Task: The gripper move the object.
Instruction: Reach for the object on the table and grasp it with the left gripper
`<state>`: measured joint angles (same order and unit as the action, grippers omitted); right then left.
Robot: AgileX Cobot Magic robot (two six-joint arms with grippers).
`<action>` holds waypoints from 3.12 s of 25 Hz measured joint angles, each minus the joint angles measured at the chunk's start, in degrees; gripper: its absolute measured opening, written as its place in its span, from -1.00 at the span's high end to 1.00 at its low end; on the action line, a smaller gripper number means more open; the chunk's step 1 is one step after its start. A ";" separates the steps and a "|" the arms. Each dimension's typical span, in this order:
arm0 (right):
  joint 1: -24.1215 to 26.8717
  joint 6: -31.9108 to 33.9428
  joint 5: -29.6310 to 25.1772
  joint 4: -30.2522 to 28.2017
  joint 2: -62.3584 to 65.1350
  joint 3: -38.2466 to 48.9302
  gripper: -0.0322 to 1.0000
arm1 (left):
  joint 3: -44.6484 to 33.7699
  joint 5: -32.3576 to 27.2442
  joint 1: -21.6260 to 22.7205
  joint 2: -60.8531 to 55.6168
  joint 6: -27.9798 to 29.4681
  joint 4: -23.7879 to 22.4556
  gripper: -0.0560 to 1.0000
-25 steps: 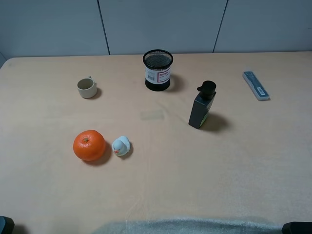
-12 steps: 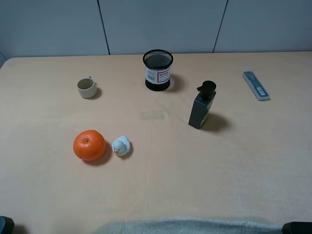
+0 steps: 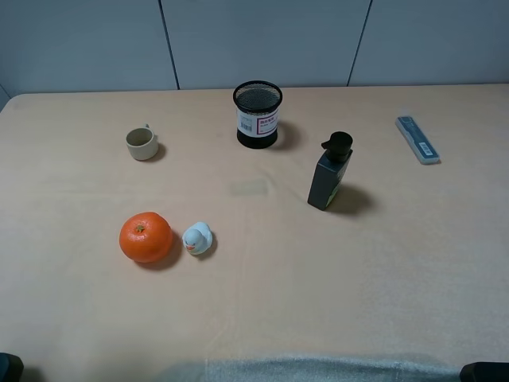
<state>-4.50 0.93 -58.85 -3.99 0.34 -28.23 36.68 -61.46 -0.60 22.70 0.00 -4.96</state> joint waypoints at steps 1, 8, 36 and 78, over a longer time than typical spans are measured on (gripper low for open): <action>0.00 0.00 0.00 0.00 0.00 0.00 -0.40 | 0.79 0.00 0.00 1.81 0.00 0.00 -0.91; 0.00 0.00 0.00 0.00 0.00 0.00 -0.40 | 4.81 0.06 0.00 14.15 0.00 0.00 -0.90; 0.00 0.00 0.00 0.00 0.00 0.00 -0.40 | 25.55 1.82 -9.51 54.03 1.63 -0.78 -0.86; 0.00 0.00 0.00 0.00 0.00 0.00 -0.40 | 48.96 9.28 -16.62 94.80 10.51 -4.11 -0.85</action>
<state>-4.50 0.93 -58.85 -3.99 0.34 -28.23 85.64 -52.18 -17.22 117.50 10.51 -9.07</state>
